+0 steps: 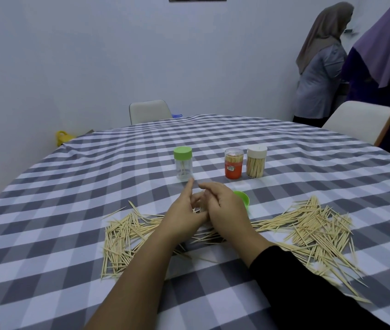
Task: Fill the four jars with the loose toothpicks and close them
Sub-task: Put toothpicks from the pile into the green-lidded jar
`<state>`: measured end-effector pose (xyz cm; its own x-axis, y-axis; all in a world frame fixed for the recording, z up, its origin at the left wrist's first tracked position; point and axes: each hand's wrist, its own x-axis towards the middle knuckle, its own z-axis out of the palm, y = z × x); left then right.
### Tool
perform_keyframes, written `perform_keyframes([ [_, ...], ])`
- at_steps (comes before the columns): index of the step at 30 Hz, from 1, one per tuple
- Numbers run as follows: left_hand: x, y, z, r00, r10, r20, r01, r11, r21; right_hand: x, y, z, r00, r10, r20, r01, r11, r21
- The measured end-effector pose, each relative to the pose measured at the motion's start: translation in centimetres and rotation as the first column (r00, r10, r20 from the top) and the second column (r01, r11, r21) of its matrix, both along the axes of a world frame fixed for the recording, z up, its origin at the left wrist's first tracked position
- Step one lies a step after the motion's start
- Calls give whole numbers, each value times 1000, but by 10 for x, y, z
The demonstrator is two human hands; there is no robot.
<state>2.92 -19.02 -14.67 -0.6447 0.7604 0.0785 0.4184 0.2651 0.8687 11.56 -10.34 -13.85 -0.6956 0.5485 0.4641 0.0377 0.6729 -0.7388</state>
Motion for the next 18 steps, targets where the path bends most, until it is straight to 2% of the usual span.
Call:
perform_keyframes([
  [4,-3,2,-3,1000,-8,21,7,1000,14,-1,1,2,999,-6,40,9,996,-88],
  [10,1,2,0,1000,-12,-6,12,1000,20,0,6,12,987,96,131,-67,975,-210],
  [14,10,-3,11,985,32,-168,-27,999,32,11,11,33,992,68,110,-45,979,-201],
  [16,17,-4,16,957,60,-283,-37,996,86,21,17,46,984,68,165,-39,984,-173],
  [18,24,-2,17,890,97,-446,-14,983,185,34,25,58,962,68,266,-30,989,-146],
])
